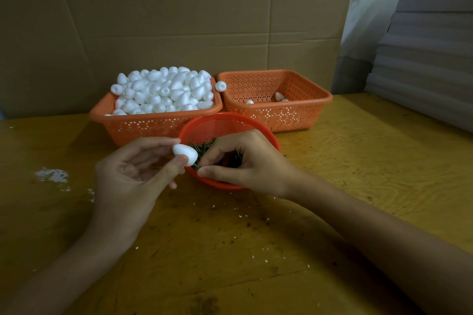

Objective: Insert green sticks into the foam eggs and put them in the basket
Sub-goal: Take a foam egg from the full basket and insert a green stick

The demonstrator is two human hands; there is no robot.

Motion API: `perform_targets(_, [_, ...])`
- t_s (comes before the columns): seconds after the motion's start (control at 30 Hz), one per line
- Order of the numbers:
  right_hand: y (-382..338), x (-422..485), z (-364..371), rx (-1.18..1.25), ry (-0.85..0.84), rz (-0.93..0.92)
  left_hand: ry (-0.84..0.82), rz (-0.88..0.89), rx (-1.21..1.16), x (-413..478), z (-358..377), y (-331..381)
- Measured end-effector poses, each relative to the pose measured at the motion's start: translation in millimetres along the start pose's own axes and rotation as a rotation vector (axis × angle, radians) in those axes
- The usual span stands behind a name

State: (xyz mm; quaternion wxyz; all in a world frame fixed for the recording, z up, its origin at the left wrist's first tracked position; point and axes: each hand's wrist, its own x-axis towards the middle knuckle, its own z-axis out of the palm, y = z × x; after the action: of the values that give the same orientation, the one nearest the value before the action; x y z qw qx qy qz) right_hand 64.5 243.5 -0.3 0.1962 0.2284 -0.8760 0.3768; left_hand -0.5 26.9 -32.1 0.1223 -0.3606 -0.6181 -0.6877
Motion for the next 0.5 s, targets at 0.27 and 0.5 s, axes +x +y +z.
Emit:
perform_targets(0.27, [2.7,0.2,0.2,0.055,0.016,0.003,0.004,-0.018,-0.01,-0.6,-0.2,0.3])
perform_targets(0.5, [3.7,0.5,1.6,0.052,0.026,0.016,0.0,-0.033,-0.007,-1.8,1.9,2.3])
